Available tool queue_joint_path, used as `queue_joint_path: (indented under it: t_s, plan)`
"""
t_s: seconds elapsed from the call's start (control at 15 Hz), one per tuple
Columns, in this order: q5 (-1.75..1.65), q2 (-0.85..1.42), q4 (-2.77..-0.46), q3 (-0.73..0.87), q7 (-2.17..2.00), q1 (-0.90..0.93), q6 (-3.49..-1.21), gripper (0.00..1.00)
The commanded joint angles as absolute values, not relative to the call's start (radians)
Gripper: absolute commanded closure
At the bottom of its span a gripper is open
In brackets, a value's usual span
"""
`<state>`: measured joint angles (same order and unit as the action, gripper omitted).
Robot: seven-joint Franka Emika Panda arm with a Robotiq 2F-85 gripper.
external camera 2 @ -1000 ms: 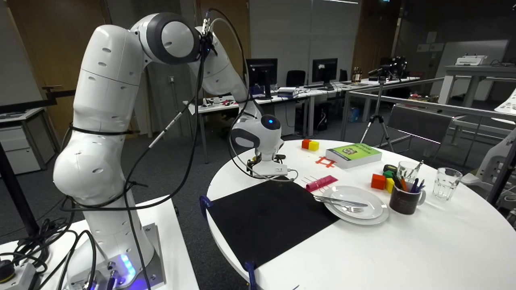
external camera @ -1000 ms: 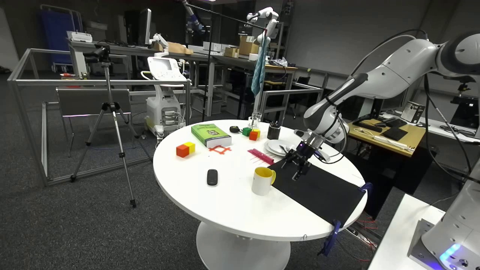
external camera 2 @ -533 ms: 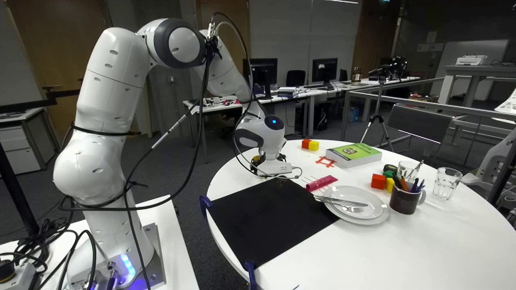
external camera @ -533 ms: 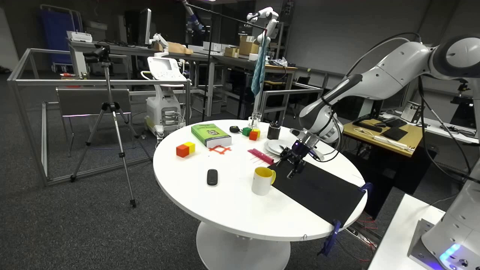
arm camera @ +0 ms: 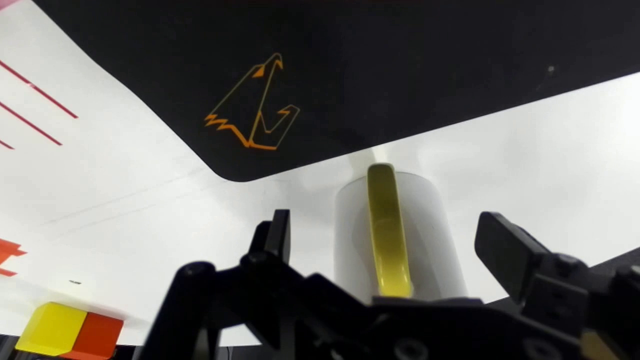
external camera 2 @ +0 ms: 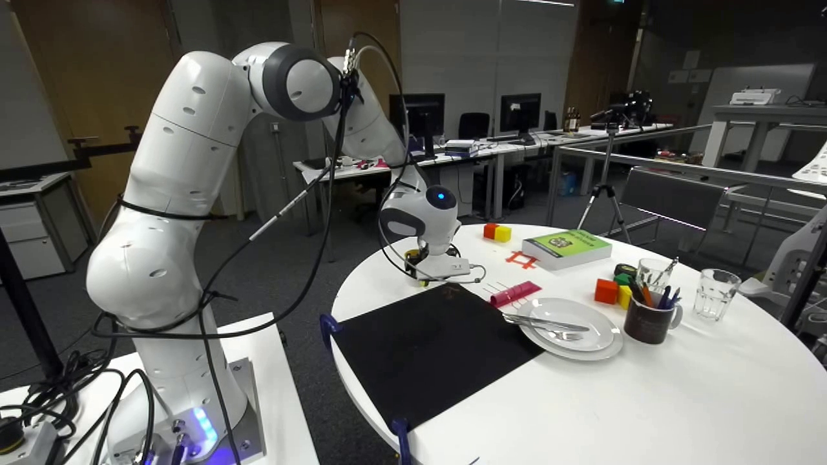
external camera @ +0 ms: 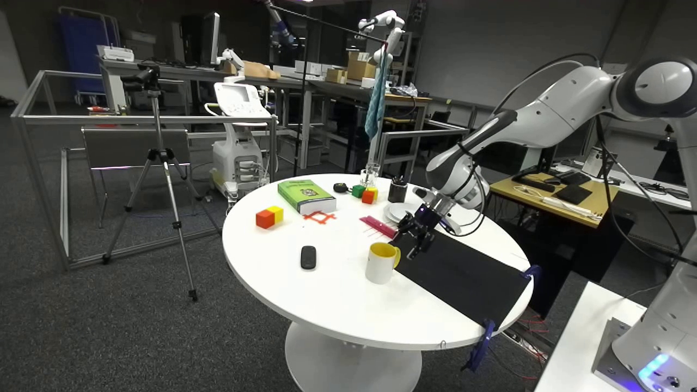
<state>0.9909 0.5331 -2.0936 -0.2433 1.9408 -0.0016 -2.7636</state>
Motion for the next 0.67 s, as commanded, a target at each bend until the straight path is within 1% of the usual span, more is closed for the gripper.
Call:
queue_joint_path:
  t_s: [0.0,0.07,0.13,0.2,0.27,0.6]
  plan:
    - [0.996,0.560,-2.062,-0.250,1.943,0.016,-2.792,0.00]
    - [0.994,0.564,-2.058,-0.249,1.942,0.020,-2.791,0.01]
    - [0.990,0.568,-2.053,-0.247,1.941,0.024,-2.786,0.10]
    - [0.990,0.572,-2.046,-0.246,1.942,0.025,-2.785,0.26]
    - [0.987,0.575,-2.042,-0.245,1.945,0.026,-2.781,0.28]
    - [0.995,0.571,-2.029,-0.246,1.952,0.023,-2.787,0.65]
